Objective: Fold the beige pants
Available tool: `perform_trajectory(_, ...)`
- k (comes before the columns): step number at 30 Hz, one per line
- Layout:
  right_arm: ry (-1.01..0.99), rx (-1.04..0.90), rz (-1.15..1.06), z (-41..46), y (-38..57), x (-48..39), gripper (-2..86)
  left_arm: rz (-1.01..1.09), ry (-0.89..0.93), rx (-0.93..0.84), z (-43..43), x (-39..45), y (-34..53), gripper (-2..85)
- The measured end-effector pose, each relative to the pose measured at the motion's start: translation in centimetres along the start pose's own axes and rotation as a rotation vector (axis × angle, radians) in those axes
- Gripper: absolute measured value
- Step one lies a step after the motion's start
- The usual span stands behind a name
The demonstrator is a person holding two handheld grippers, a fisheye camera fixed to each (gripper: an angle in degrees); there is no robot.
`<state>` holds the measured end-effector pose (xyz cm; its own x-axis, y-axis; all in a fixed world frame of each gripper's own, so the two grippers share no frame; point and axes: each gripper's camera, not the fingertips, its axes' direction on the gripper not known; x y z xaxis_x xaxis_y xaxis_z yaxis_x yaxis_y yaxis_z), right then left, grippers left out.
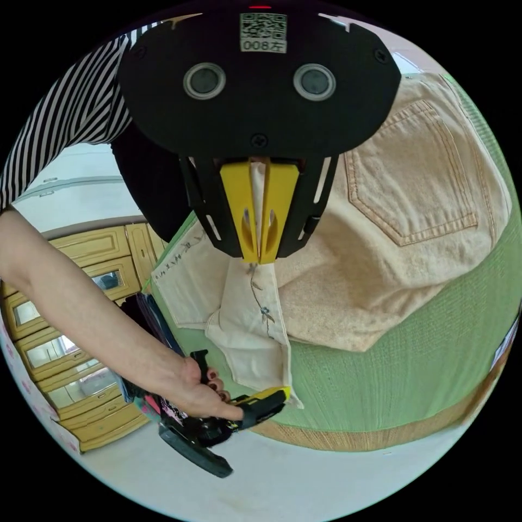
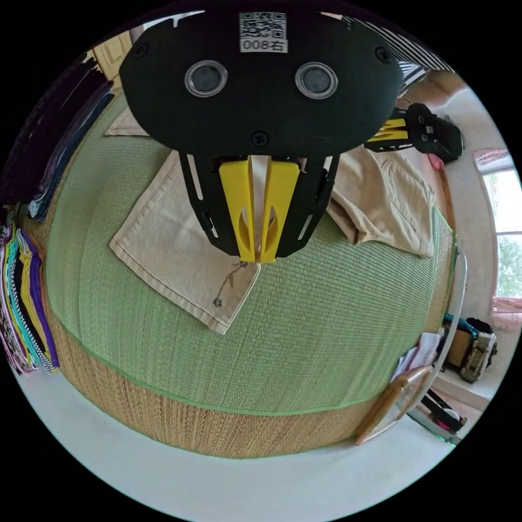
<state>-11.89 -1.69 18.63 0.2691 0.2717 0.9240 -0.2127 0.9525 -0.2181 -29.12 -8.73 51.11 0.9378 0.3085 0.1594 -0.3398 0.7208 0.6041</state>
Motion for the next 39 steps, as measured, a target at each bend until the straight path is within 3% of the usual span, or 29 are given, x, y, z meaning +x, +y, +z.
perform_trajectory(4, -0.070, 0.126, 0.015, -5.9, 5.3, 4.5, 1.1, -0.043, -0.012, -0.009, 1.7, -0.2, -0.8, 7.5)
perform_trajectory(10, -0.199, 0.278, 0.070, -13.3, 15.7, 12.2, 1.0, -0.045, 0.069, -0.055, 5.6, 0.7, -1.8, 4.2)
perform_trajectory(20, -0.333, 0.499, 0.180, -22.4, 37.0, 24.9, 1.0, 0.171, 0.043, -0.028, 8.3, 8.1, -2.3, 1.6)
perform_trajectory(28, -0.500, 0.504, 0.438, -17.9, 56.7, 37.0, 0.9, 0.322, -0.130, -0.223, 16.6, 13.4, -2.7, 1.2)
perform_trajectory(39, -0.675, 0.357, 0.632, -8.7, 70.5, 47.3, 1.6, 0.337, -0.195, -0.398, 25.6, 15.2, -4.2, 2.3)
